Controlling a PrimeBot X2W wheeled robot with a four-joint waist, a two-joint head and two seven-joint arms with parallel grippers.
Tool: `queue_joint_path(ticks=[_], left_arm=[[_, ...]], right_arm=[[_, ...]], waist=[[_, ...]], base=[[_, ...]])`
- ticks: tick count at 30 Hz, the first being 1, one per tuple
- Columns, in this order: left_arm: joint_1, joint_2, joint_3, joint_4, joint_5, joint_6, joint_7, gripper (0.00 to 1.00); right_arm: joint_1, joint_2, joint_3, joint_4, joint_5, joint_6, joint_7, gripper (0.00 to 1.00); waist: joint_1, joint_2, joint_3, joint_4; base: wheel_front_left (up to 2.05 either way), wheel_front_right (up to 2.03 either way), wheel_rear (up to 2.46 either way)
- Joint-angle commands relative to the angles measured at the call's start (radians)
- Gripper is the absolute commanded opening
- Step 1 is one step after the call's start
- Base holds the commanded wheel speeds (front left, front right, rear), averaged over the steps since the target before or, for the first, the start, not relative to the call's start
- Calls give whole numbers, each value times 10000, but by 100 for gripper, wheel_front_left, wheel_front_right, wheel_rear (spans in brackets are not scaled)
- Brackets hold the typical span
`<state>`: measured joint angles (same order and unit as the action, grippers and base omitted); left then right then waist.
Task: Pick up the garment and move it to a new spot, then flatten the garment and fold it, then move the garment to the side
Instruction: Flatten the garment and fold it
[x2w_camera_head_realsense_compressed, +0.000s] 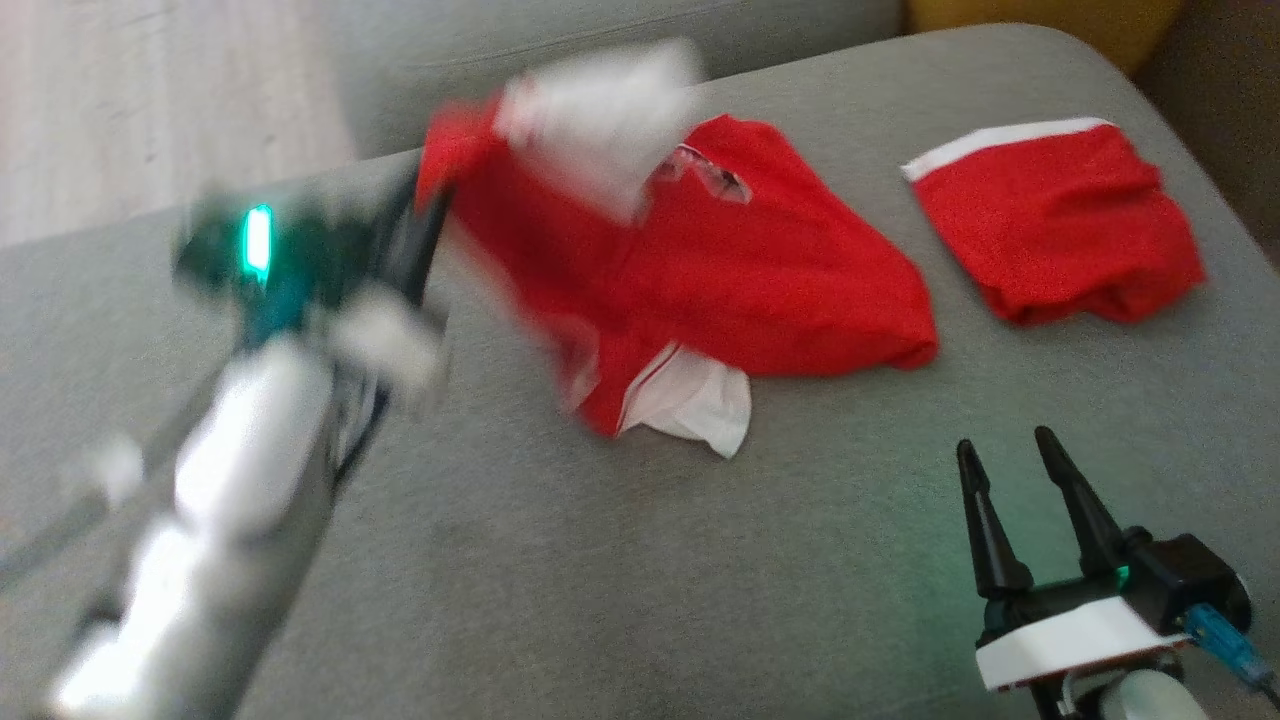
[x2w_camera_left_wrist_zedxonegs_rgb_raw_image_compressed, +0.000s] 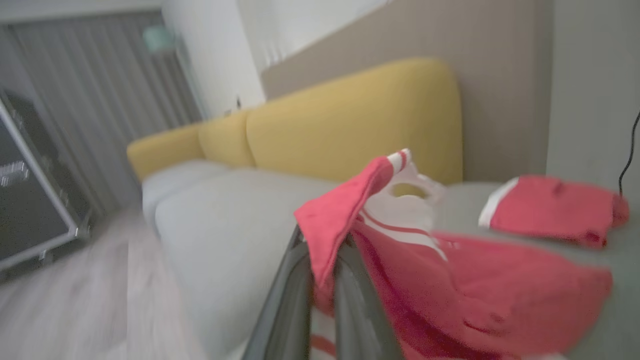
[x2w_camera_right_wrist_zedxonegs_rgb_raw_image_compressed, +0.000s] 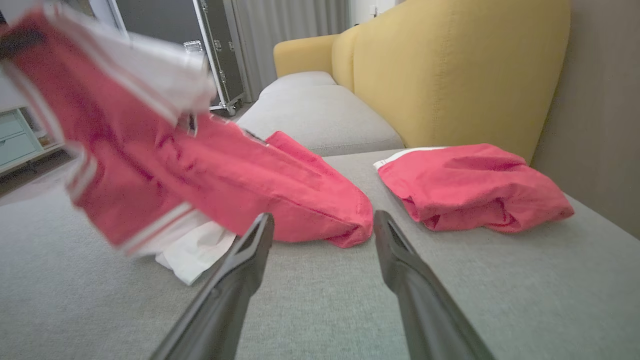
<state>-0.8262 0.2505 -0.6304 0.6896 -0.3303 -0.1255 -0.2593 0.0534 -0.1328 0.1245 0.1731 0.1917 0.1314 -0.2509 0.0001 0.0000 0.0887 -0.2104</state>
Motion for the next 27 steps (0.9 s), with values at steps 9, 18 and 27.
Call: queue_joint_path(ticks=[9, 18, 27], left_arm=[[4038, 1268, 1402, -1383, -666, 800, -24, 0], [4943, 1207, 1700, -2315, -550, 1078, -4, 100], [2317, 2034, 611, -3801, -77, 119, 2707, 100]], right_arm=[[-158, -408, 110, -279, -121, -7, -109, 100], [62, -468, 169, -182, -128, -7, -109, 100], [-160, -630, 239, -261, -111, -7, -109, 100]], waist=[[-1, 0, 356, 1164], [-1, 0, 229, 1702], [-1, 0, 615, 1819]], base=[[0, 0, 0], [0, 0, 0], [0, 0, 0]])
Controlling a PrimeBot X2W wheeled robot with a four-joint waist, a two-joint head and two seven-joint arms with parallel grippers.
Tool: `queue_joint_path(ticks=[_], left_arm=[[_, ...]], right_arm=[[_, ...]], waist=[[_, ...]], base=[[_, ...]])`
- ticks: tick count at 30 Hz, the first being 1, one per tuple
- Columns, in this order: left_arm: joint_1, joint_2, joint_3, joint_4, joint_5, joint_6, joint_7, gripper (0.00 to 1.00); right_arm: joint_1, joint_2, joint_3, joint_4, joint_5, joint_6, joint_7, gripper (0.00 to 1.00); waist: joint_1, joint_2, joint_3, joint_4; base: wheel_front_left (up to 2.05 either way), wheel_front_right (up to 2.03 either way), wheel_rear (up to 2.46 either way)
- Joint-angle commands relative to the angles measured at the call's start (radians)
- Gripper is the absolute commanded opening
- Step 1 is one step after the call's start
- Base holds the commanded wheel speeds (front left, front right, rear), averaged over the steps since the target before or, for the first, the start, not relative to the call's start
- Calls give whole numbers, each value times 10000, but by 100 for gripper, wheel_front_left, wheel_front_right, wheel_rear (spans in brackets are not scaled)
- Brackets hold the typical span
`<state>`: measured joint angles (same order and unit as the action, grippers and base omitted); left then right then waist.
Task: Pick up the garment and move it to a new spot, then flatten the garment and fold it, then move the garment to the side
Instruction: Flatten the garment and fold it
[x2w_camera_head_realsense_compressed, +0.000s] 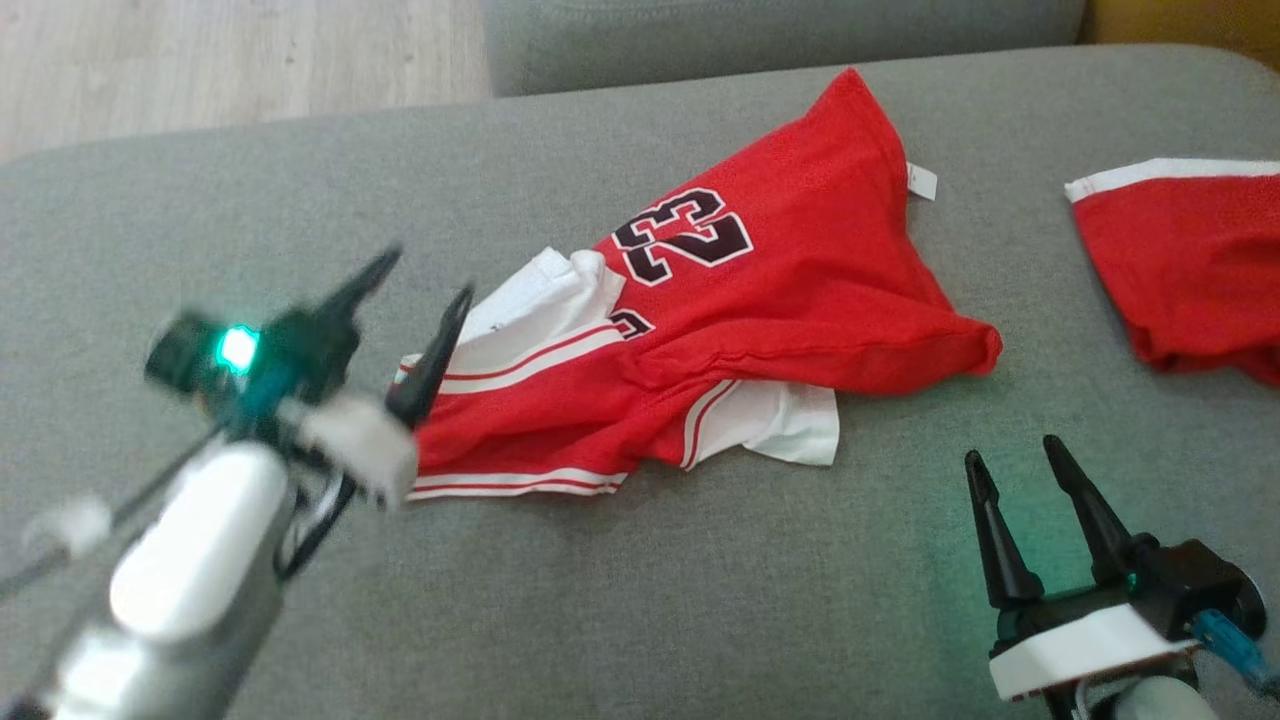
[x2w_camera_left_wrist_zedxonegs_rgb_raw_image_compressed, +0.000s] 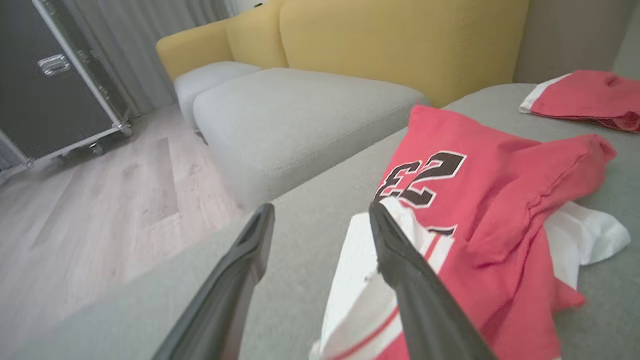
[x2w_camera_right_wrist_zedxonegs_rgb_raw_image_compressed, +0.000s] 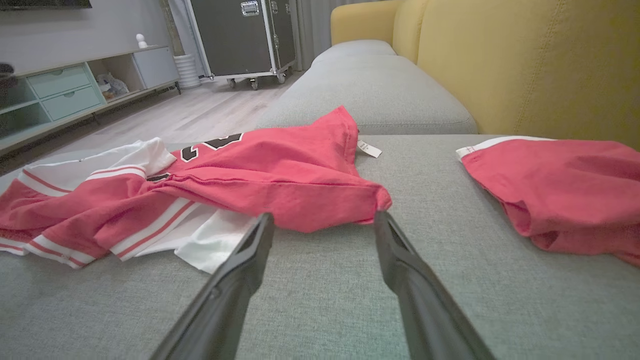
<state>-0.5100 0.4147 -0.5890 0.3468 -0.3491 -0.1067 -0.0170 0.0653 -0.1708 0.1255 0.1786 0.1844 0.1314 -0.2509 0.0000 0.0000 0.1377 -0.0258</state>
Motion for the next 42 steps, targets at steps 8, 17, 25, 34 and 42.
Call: queue_joint_path(ticks=[8, 17, 25, 34, 42], left_arm=[[-2913, 891, -2540, -345, -483, -234, 2406, 100], [-4497, 1545, -4822, 747, -1353, -238, 2949, 100], [-4909, 1340, -5304, 1850, -1569, -238, 2660, 100], [-5462, 1146, -5853, 2347, -1750, -239, 2193, 100], [-5906, 905, -6068, 2976, -1725, -239, 2013, 100]], right_arm=[[-674, -265, 438, -317, 4, -7, -109, 100], [-984, -171, 481, -285, 37, -7, -109, 100], [-1064, -138, 437, -293, 72, -7, -109, 100], [-1142, -124, 363, -322, 90, -7, -109, 100], [-1383, -84, 466, -316, 132, -7, -109, 100]], waist=[[0, 0, 664, -378], [0, 0, 1037, -726], [0, 0, 1221, -880], [0, 0, 1397, -913], [0, 0, 1643, -1080]], base=[[0, 0, 0], [0, 0, 0], [0, 0, 0], [0, 0, 0], [0, 0, 0]])
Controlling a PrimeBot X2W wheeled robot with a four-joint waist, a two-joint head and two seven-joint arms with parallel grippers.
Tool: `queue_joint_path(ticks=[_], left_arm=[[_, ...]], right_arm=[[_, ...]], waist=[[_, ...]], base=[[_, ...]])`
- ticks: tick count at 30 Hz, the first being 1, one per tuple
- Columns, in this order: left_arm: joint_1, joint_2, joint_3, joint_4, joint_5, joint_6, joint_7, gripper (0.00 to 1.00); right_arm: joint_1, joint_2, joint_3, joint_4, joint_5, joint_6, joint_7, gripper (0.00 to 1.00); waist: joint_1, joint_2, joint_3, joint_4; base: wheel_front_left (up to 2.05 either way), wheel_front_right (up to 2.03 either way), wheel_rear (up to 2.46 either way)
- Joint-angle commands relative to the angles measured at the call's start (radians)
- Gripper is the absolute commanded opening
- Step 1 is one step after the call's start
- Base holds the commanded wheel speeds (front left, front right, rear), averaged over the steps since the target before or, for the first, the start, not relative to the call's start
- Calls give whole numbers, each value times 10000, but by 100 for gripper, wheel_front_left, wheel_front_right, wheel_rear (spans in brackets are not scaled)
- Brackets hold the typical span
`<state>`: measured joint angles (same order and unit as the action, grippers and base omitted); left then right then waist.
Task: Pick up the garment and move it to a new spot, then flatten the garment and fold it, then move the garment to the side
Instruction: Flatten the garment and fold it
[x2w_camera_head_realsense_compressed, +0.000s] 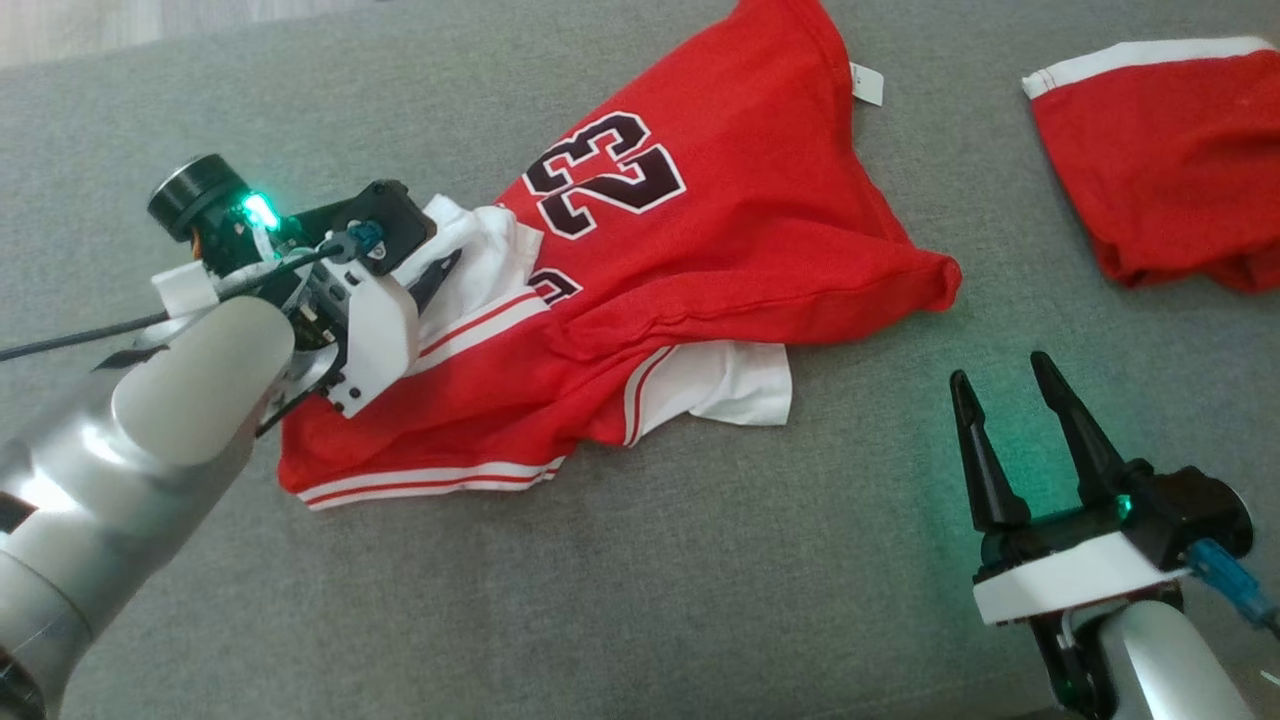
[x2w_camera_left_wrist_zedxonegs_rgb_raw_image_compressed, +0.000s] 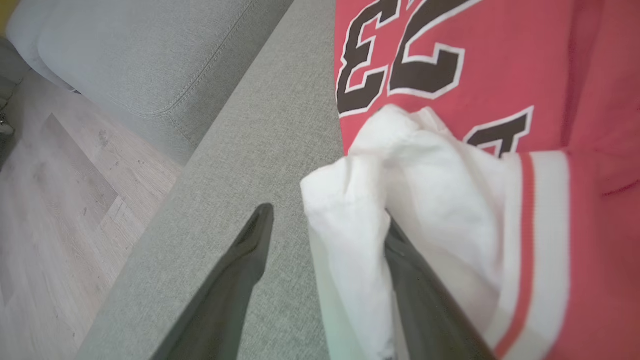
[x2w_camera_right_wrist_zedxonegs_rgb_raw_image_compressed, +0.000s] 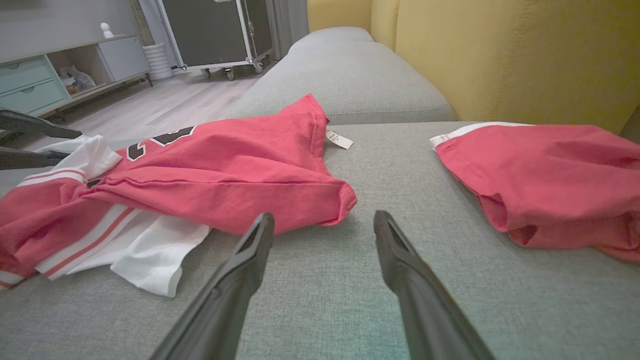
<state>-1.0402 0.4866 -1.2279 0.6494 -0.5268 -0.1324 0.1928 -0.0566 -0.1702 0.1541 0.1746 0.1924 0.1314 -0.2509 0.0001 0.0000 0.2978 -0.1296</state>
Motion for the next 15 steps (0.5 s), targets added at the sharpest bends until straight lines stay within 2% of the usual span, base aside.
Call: queue_joint_path(ticks=[1, 9, 10, 11, 12, 13, 14, 15], left_arm=[[-651, 167, 292, 7, 39, 18, -109, 100], [-859, 81, 56, 181, -180, 18, -128, 100], [-883, 76, 17, 177, -216, 18, -128, 93], [-905, 68, -22, 162, -245, 18, -120, 49], [-931, 67, -65, 128, -261, 18, -114, 32], [-964, 72, -103, 82, -261, 18, -122, 6], [-993, 75, -135, 30, -270, 18, -125, 0], [-1012, 76, -163, -28, -293, 18, -121, 0]], right_arm=[[-176, -87, 171, -271, 56, -7, -109, 100], [-200, -37, 145, -245, 50, -7, -109, 100], [-199, -33, 139, -246, 48, -7, -109, 100], [-196, -30, 127, -245, 48, -7, -109, 100], [-194, -26, 111, -242, 48, -7, -109, 100], [-190, -23, 93, -239, 44, -7, -109, 100], [-182, -21, 67, -238, 37, -7, -109, 100], [-171, -22, 38, -235, 29, -7, -109, 100]], waist=[[-1, 0, 64, -63], [-1, 0, 142, -190], [-1, 0, 144, -193], [-1, 0, 144, -189], [-1, 0, 139, -181], [-1, 0, 132, -164], [-1, 0, 120, -133], [-1, 0, 104, -95]], base=[[0, 0, 0], [0, 0, 0], [0, 0, 0], [0, 0, 0], [0, 0, 0], [0, 0, 0], [0, 0, 0], [0, 0, 0]])
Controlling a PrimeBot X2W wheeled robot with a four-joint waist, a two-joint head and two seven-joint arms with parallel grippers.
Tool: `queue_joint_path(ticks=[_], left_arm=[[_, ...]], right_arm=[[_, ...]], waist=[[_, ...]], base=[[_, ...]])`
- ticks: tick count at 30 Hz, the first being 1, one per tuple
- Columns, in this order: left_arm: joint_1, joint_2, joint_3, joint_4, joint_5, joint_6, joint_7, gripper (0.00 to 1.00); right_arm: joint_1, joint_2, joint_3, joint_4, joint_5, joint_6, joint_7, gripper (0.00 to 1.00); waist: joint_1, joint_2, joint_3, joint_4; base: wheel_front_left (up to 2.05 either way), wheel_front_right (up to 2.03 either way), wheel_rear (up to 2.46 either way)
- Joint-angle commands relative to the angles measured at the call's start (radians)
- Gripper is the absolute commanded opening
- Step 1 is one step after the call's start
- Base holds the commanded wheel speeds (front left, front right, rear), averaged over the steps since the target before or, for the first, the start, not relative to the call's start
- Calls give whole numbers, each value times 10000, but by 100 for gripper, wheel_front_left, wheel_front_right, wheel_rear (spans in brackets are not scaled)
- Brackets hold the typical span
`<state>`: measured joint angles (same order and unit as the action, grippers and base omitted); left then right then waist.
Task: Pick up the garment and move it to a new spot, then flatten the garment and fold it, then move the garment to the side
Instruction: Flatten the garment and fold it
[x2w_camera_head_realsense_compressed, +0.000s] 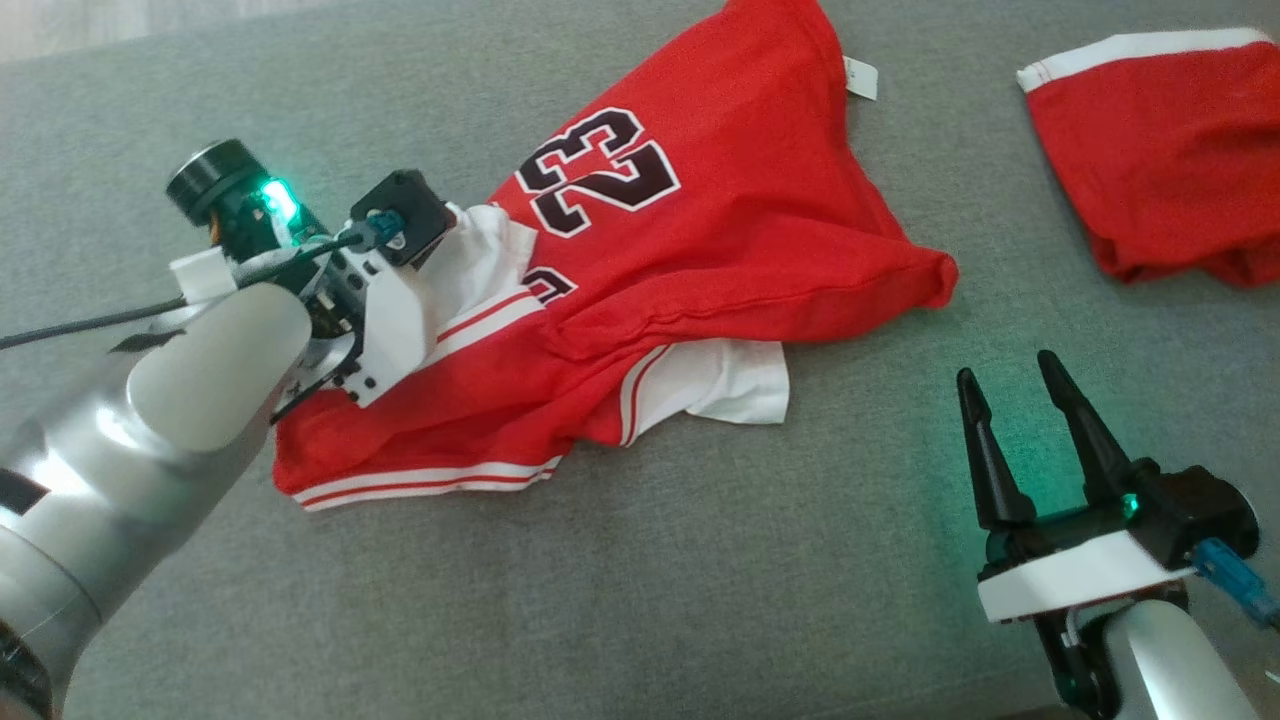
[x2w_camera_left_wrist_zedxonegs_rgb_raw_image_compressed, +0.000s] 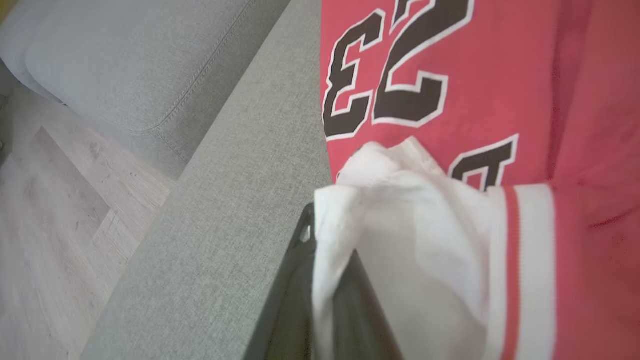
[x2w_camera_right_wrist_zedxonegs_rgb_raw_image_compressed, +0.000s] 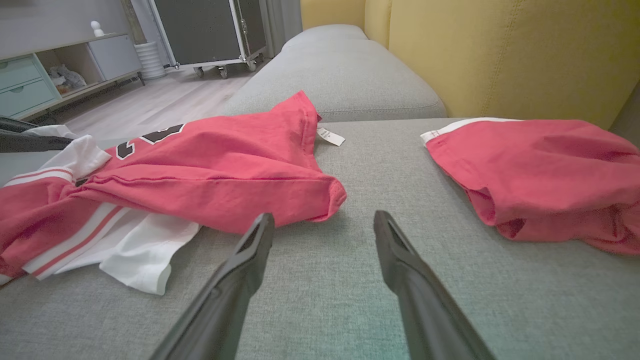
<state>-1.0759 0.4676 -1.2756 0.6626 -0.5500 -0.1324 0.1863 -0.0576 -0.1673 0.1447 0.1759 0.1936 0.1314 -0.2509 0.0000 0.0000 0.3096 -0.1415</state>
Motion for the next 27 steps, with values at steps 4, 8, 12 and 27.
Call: queue_joint_path(ticks=[4, 8, 12, 27], left_arm=[[-776, 311, 228, -461, -10, 18, -143, 0], [-860, 395, 273, -868, 31, 84, -428, 0], [-905, 595, 349, -1402, 87, 273, -633, 0], [-767, 1203, 441, -2788, 46, 758, -715, 0]], right_arm=[[-139, -90, 40, -255, -13, -7, -109, 100], [-324, -199, -65, -120, 311, -7, -109, 100], [-931, -845, 112, 878, 832, -7, -109, 100], [-2912, -3018, 2173, 3838, 2966, -7, 629, 77]], waist=[[0, 0, -117, 247], [0, 0, -227, 518], [0, 0, -246, 880], [0, 0, -300, 1972]], base=[[0, 0, 0], [0, 0, 0], [0, 0, 0], [0, 0, 0]])
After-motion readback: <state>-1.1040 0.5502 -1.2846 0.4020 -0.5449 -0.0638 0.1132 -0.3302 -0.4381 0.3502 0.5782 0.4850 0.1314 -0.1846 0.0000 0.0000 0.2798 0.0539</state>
